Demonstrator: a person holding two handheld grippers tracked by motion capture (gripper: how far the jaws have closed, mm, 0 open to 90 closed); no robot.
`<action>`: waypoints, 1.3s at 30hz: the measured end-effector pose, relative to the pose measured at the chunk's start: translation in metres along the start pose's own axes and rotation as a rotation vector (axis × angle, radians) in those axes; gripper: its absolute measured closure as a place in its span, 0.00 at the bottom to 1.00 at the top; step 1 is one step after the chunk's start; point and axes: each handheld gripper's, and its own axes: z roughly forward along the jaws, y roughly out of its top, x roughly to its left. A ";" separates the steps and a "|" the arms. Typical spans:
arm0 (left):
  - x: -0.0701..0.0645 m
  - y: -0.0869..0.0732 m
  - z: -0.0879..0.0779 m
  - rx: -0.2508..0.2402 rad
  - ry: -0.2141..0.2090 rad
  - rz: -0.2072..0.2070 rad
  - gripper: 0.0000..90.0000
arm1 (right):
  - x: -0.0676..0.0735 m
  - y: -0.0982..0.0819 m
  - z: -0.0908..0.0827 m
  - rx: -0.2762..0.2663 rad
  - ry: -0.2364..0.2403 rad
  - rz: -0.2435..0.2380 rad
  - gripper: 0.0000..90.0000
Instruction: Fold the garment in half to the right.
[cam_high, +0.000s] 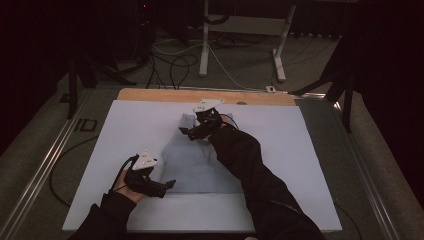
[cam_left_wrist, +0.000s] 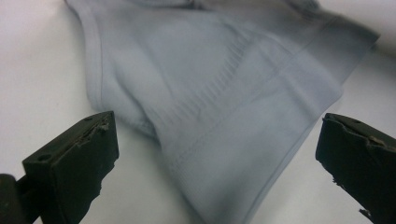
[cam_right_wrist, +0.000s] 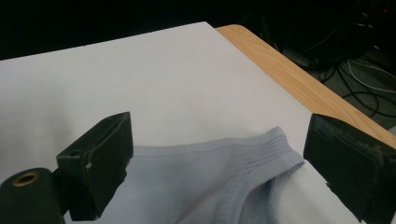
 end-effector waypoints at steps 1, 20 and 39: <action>0.001 -0.001 0.002 0.022 0.006 -0.008 0.01 | 0.000 0.000 0.002 0.002 0.002 -0.003 0.09; 0.002 -0.016 0.028 0.205 0.002 -0.019 0.33 | -0.006 -0.007 0.021 0.052 0.004 0.014 0.09; -0.016 -0.007 0.028 0.268 -0.034 0.042 0.90 | -0.011 -0.006 0.034 0.081 0.006 0.005 0.09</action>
